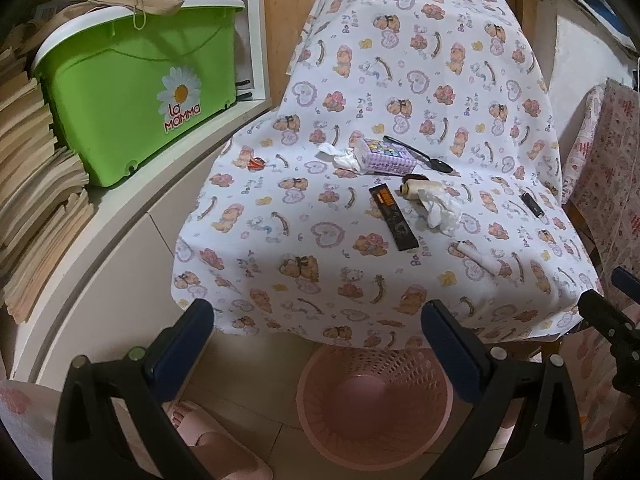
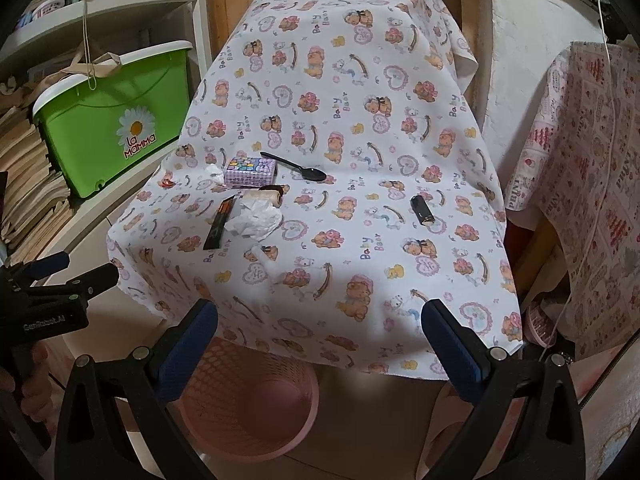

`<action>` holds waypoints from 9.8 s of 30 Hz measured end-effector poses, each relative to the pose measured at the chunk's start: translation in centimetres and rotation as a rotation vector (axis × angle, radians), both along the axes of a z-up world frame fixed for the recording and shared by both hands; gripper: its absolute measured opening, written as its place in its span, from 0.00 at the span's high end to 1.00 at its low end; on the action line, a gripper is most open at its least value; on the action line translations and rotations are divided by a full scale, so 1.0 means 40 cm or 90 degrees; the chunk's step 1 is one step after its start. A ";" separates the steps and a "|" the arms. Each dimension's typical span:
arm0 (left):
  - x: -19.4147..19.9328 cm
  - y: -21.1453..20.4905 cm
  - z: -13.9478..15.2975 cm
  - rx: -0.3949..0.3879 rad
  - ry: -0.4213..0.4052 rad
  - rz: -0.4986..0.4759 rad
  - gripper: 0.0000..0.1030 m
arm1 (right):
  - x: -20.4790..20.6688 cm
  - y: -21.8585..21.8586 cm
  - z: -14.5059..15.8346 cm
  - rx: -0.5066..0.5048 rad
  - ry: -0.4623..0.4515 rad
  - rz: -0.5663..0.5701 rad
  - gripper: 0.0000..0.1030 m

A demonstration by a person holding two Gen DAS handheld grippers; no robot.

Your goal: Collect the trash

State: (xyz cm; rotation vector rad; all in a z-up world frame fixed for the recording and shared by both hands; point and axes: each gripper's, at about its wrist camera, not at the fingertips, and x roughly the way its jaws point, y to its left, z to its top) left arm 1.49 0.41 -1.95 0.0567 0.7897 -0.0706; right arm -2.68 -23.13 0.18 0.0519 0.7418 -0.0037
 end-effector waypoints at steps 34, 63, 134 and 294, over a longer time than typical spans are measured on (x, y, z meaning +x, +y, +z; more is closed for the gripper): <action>0.033 -0.012 -0.029 0.062 -0.009 0.059 0.00 | 0.007 0.019 -0.023 -0.007 0.029 0.012 0.62; 0.123 -0.012 -0.030 0.018 0.106 0.019 0.00 | 0.043 0.003 0.150 0.026 -0.046 0.038 0.29; 0.256 -0.073 -0.035 -0.106 0.114 -0.080 0.87 | 0.214 -0.009 -0.077 0.105 0.048 0.062 0.85; 0.282 -0.169 0.008 -0.033 -0.019 -0.047 0.98 | 0.356 -0.260 -0.019 -0.031 0.074 -0.099 0.39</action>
